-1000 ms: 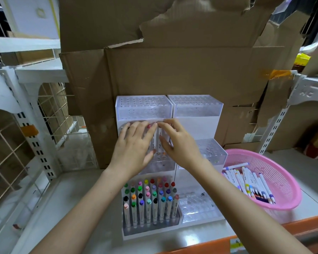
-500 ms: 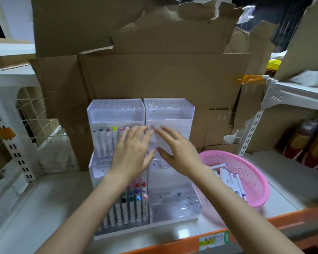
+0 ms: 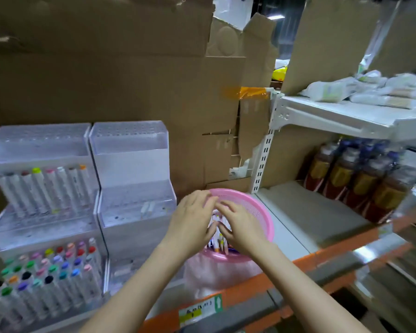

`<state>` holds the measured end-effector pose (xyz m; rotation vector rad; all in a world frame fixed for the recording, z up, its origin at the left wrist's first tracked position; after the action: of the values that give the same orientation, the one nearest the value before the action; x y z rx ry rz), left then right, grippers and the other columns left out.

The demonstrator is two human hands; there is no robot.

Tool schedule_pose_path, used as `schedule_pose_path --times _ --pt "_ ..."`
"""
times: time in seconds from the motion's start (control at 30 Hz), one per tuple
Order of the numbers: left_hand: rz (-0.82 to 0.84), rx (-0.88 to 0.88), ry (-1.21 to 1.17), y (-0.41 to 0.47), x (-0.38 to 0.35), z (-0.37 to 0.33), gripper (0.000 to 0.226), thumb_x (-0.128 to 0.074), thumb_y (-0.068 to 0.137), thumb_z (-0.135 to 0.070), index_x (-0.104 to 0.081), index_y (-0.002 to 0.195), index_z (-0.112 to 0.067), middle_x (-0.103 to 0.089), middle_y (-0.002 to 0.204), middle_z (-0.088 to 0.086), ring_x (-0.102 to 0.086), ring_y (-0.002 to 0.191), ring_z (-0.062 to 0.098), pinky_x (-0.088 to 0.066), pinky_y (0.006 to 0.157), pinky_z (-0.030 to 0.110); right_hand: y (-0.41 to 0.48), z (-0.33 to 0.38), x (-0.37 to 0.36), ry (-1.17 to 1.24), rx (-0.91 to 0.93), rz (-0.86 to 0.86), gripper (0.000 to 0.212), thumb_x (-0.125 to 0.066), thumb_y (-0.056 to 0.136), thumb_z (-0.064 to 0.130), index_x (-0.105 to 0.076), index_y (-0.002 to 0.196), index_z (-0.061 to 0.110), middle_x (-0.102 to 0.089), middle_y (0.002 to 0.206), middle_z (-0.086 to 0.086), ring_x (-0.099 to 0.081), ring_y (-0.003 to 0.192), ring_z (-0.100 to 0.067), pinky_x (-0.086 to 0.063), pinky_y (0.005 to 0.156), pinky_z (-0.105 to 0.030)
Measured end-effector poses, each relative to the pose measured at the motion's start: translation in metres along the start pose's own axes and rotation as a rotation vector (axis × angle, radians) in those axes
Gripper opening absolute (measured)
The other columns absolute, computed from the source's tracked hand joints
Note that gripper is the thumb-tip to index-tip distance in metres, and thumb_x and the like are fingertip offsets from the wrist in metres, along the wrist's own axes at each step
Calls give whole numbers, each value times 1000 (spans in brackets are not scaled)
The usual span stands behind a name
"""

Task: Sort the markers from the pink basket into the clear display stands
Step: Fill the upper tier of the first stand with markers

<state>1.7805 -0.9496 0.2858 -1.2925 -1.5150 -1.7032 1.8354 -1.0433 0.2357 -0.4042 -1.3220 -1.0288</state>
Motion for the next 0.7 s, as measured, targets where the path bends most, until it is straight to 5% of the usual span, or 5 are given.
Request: schedule_pose_path --times 0.13,0.3,0.7 --pt "386 200 -28 3 -70 -6 60 -51 91 -40 -31 142 -15 -32 145 8 -28 134 25 -25 108 32 -12 -36 -28 -18 -71 179 57 -50 95 34 -32 148 27 -30 155 -2 -32 138 -23 -34 105 -33" --pt "555 334 -63 8 -114 -1 47 -50 87 -35 -45 132 -22 -49 136 5 -43 124 28 -41 99 39 -6 -55 -46 -17 -149 285 54 -48 94 35 -35 146 25 -32 153 -5 -35 135 -27 -36 105 -38" --pt "458 479 -106 25 -133 14 23 -49 94 -30 -64 106 -17 -49 117 12 -47 111 28 -44 84 39 18 -74 -57 -51 -171 246 23 -48 91 19 -59 110 14 -61 115 -12 -53 106 -34 -47 81 -40"
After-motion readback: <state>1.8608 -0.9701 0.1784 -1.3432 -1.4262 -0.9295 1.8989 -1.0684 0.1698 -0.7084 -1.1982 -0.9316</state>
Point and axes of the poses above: each hand's wrist, its own y-axis towards the middle knuckle, its own x-axis out of the back of the hand, z = x × y, the point moved 8 cm from there along y, towards the middle knuckle
